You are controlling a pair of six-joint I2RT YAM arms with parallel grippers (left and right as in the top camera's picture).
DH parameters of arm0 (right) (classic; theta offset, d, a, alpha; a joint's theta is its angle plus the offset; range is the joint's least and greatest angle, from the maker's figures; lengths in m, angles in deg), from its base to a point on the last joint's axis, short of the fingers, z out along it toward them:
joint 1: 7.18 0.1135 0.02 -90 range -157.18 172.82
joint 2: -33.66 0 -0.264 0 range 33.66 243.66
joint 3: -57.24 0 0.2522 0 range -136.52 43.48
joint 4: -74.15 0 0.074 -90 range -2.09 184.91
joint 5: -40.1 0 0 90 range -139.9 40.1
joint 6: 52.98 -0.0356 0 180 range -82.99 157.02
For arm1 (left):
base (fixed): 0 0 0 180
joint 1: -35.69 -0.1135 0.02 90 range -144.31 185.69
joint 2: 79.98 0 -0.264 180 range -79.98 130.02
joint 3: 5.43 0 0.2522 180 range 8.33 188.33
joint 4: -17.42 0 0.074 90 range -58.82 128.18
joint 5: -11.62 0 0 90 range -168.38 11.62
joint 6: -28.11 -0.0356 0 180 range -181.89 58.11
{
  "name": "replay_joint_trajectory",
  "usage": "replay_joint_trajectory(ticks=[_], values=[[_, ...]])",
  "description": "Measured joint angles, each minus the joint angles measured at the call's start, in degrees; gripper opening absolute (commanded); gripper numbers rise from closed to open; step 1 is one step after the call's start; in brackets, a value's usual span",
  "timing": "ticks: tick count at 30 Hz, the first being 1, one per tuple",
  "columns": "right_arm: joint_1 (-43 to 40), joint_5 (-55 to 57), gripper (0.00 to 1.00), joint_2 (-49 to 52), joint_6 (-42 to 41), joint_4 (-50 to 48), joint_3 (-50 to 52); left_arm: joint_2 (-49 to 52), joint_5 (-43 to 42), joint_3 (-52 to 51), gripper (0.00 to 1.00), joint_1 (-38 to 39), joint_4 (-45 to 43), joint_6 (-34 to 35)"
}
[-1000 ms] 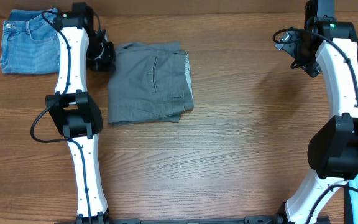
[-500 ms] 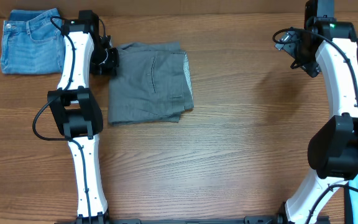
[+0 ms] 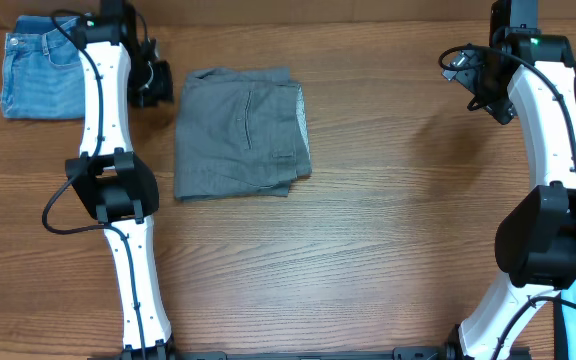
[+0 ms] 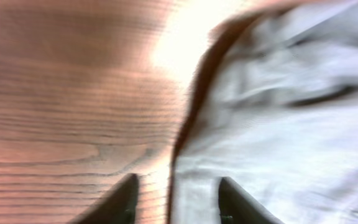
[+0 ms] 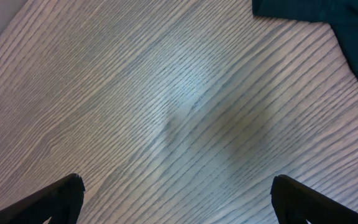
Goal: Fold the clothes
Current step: 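Grasp the folded shorts' top-left corner and drag it up-left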
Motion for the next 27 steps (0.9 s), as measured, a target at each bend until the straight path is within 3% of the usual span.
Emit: replay_joint_trajectory(ticks=[3, 5, 6, 22, 27], values=[[0.00, 0.00, 1.00, 0.00, -0.02, 0.00, 0.00, -0.02, -0.90, 3.69, 0.73, 0.04, 1.55, -0.28], [0.00, 0.00, 1.00, 0.00, 0.02, 0.02, 0.00, -0.02, -1.07, 3.87, 0.95, 0.04, 2.82, -1.20], [-0.02, 0.02, 1.00, 0.00, -0.02, 0.02, 0.00, 0.00, -1.11, 3.54, 1.00, 0.02, 3.17, -1.27], [0.00, 0.00, 1.00, 0.00, -0.02, -0.02, 0.00, -1.31, -1.51, -15.58, 1.00, -0.81, 1.46, -5.70], [-0.02, 0.00, 1.00, 0.00, -0.02, -0.04, 0.00, -2.16, -2.89, -17.51, 0.89, -1.77, 1.16, -7.30]])
